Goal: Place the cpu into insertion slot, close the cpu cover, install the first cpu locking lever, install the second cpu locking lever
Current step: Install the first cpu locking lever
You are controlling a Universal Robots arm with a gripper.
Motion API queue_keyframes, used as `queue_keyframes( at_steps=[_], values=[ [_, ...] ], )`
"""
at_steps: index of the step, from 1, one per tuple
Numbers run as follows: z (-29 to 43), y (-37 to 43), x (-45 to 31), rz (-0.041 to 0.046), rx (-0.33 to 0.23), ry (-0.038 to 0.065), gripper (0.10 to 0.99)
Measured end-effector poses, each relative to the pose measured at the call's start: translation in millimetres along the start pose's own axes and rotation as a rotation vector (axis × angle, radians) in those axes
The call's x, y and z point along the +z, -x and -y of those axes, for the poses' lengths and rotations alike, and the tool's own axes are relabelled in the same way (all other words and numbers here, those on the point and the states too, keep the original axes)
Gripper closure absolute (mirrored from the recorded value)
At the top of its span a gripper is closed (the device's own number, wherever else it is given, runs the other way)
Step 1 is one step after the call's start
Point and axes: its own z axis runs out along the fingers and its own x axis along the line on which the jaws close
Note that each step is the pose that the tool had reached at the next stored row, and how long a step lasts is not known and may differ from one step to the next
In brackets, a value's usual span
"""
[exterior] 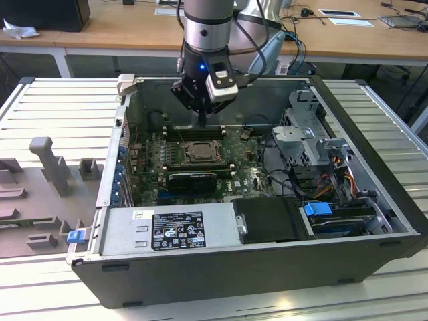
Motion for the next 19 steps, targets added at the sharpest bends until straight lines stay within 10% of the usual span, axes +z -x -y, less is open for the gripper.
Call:
queue_keyframes(
  at_steps=[19],
  values=[
    [0.7,-1.4,3.4,-0.0125,-0.288,-0.002,0.98]
  ],
)
